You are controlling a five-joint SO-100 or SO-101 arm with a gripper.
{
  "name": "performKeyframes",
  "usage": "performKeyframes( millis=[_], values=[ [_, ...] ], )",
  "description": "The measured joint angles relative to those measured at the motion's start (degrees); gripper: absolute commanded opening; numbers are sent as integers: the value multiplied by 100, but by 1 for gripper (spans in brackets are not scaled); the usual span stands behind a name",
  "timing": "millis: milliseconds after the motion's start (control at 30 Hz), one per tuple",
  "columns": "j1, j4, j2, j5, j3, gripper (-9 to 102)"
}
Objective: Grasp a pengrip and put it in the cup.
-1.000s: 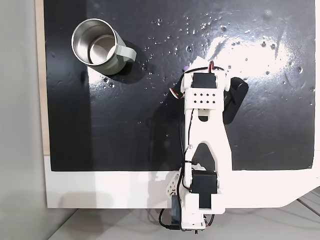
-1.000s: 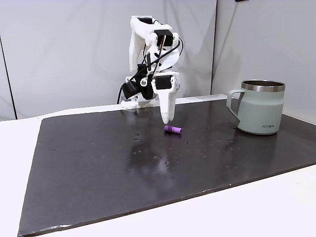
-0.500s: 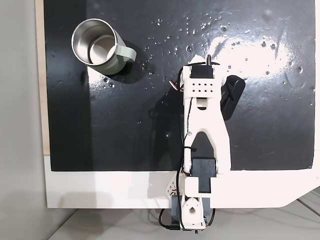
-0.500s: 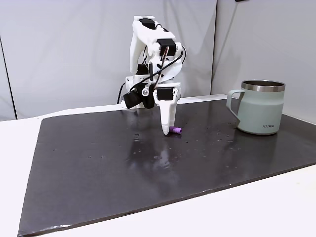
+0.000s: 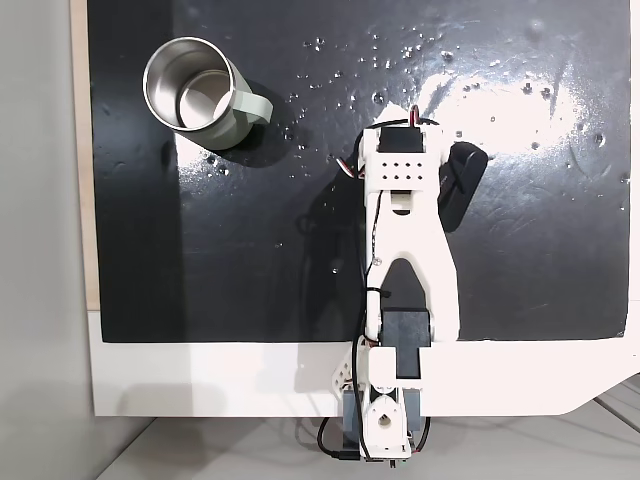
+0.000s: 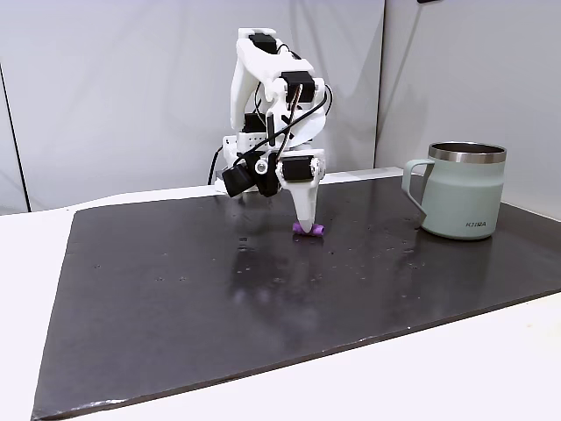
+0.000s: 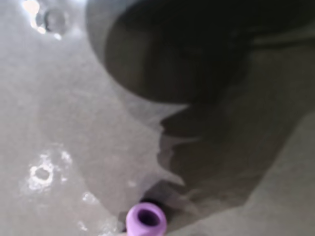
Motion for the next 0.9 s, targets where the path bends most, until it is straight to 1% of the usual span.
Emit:
performKeyframes(
  millis=[200, 367, 467, 567, 733, 900],
  values=[
    [-44, 35, 272, -158, 9, 0],
    [-97, 448, 1380, -615, 9, 0],
    [-369, 729, 2092, -835, -79, 0],
    [-633, 1072, 2435, -1072, -404, 0],
    [-914, 1151, 2461, -1354, -1169, 0],
    [-1345, 1283, 1661, -1406, -2575, 0]
  ],
)
